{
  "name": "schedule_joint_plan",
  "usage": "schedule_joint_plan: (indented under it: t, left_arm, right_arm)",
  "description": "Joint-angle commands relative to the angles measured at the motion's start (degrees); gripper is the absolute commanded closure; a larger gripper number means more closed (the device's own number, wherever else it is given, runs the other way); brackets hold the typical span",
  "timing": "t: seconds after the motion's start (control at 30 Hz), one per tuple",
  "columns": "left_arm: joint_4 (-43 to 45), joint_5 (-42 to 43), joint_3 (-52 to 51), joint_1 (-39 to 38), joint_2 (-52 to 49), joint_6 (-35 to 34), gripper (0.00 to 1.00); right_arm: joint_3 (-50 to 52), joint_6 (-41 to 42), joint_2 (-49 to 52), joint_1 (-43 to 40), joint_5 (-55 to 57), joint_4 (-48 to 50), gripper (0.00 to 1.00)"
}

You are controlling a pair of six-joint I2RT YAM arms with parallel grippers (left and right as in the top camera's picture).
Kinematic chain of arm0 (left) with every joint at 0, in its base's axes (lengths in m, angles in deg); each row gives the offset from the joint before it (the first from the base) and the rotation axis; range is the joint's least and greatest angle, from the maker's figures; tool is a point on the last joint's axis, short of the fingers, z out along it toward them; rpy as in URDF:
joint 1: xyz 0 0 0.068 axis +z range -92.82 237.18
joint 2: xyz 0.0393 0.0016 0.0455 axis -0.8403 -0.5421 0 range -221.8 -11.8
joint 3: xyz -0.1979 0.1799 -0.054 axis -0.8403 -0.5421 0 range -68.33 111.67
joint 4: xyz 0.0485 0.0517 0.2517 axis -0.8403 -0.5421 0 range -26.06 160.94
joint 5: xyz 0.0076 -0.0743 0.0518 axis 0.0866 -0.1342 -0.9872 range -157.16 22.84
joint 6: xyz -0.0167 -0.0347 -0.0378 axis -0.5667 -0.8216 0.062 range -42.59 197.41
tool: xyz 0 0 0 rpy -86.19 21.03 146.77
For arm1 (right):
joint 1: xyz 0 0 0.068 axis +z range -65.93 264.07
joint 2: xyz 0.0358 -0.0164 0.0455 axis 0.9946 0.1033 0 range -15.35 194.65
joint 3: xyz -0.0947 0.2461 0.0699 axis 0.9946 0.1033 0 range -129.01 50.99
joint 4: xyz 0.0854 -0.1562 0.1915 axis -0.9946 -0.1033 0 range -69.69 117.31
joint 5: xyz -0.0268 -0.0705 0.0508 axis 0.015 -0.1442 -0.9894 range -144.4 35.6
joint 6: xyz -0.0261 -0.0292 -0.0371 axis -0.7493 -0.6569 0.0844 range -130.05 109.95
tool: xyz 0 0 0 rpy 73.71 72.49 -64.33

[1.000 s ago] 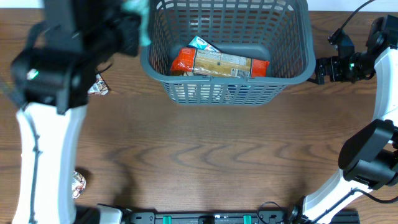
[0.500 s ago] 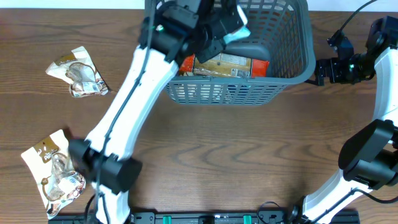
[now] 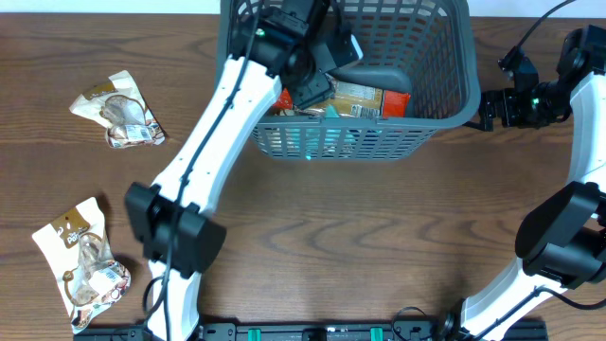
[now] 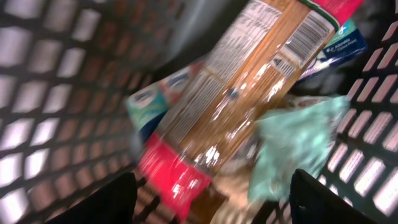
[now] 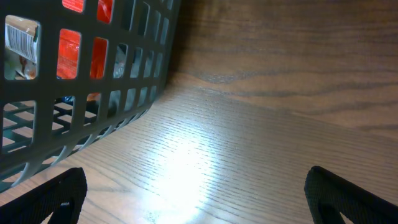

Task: Pack container
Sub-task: 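Carry the wipes packet with the left gripper into the basket and release, then move the left gripper toward the crumpled snack pouch at upper left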

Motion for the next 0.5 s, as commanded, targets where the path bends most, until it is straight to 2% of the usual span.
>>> schedule_joint_plan:
  t: [0.0, 0.1, 0.37, 0.4, 0.47]
  left_arm:
    - [-0.4, -7.2, 0.7, 1.1, 10.0, -4.8, 0.26]
    - [-0.7, -10.8, 0.7, 4.0, 16.9, -8.0, 0.23]
    - [-2.1, -11.1, 0.7, 16.8, 28.4, -17.4, 0.20]
    - [-2.9, -11.1, 0.7, 19.3, 28.9, -20.5, 0.12]
    - [-5.3, -11.0, 0.7, 24.4, 28.9, -27.5, 0.08]
  right_arm:
    - [0.2, 0.5, -0.5, 0.2, -1.0, -0.1, 0.01]
    - [0.2, 0.5, -0.5, 0.2, -1.0, -0.2, 0.01]
    - [0.2, 0.5, -0.5, 0.2, -1.0, -0.2, 0.01]
    - [0.2, 0.5, -0.5, 0.2, -1.0, -0.2, 0.01]
    - [0.2, 0.4, -0.5, 0.2, -1.1, -0.2, 0.01]
